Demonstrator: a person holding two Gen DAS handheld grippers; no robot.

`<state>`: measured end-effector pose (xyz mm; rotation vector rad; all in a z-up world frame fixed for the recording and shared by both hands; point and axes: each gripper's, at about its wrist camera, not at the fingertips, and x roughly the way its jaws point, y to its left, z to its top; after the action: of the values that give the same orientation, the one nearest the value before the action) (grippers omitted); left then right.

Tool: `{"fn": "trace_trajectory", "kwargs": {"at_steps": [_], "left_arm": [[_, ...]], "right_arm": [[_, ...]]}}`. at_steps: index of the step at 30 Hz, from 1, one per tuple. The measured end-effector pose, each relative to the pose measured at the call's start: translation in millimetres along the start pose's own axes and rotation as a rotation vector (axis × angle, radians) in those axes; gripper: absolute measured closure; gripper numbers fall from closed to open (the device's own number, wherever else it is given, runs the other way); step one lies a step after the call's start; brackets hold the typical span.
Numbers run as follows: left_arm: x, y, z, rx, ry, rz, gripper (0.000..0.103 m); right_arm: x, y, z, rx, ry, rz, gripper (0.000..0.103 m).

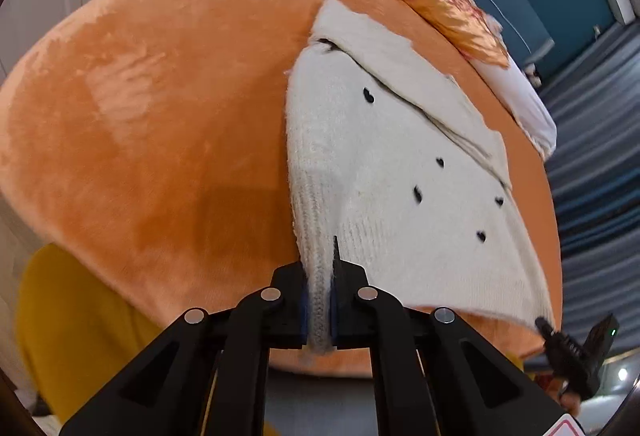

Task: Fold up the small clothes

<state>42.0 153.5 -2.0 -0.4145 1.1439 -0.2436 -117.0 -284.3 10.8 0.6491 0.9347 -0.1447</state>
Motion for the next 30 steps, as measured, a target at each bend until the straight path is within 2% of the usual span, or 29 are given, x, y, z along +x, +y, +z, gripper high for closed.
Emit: {"fn": "trace_trajectory", "kwargs": {"at_steps": [3, 6, 7, 9, 11, 13, 15, 17, 18, 21, 23, 25, 27, 30], "left_arm": [[-19.5, -1.9, -24.3, 0.057, 0.051, 0.029, 0.099], [-38.3, 8.6, -65.2, 0.118, 0.154, 0.076, 0.099], [-43.0, 11.8, -76.9, 0.131, 0.187, 0.088, 0.099], [-55.2, 19.5, -107.4, 0.152, 0.263, 0.126, 0.099], [-67.0, 27.3, -134.1, 0.136, 0.323, 0.142, 0.099], [-77.1, 32.9, -152.5, 0.104, 0.356, 0.145, 0.099], [-86.0, 31.7, -158.8, 0.090, 0.356, 0.139, 0.099], [-90.4, 23.3, -144.2, 0.098, 0.318, 0.129, 0.099], [-90.6, 18.4, -130.7, 0.101, 0.283, 0.116, 0.099], [-91.7, -4.4, -67.3, 0.133, 0.098, 0.052, 0.099], [-82.8, -19.0, -14.8, 0.159, -0.035, 0.017, 0.099], [-62.1, -28.9, 30.9, 0.181, -0.147, 0.044, 0.099], [-25.4, -29.6, 78.0, 0.138, -0.191, 0.051, 0.098], [34.0, -28.8, 119.8, 0.066, -0.157, 0.072, 0.098]], "right_arm": [[-27.0, 0.7, -20.8, -0.130, 0.078, -0.071, 0.099], [-41.9, -2.2, -52.0, -0.219, 0.202, -0.122, 0.099], [-48.5, -3.5, -69.2, -0.245, 0.270, -0.135, 0.099], [-61.0, -4.9, -99.2, -0.259, 0.377, -0.139, 0.099], [-69.3, -7.0, -121.8, -0.256, 0.443, -0.141, 0.099], [-74.0, -11.3, -142.4, -0.233, 0.502, -0.135, 0.099], [-76.7, -12.3, -149.0, -0.215, 0.518, -0.125, 0.099], [-73.6, -6.1, -133.7, -0.217, 0.498, -0.112, 0.099], [-72.6, -0.1, -117.3, -0.235, 0.450, -0.098, 0.099], [-73.7, 8.3, -57.6, -0.245, 0.239, -0.062, 0.099], [-67.4, 14.1, 5.8, -0.201, 0.022, -0.012, 0.099], [-50.5, 14.8, 45.9, -0.169, -0.097, 0.000, 0.099], [-17.5, 9.1, 79.7, -0.098, -0.149, 0.017, 0.099], [55.4, 6.8, 113.8, -0.056, -0.153, -0.044, 0.099]]}}
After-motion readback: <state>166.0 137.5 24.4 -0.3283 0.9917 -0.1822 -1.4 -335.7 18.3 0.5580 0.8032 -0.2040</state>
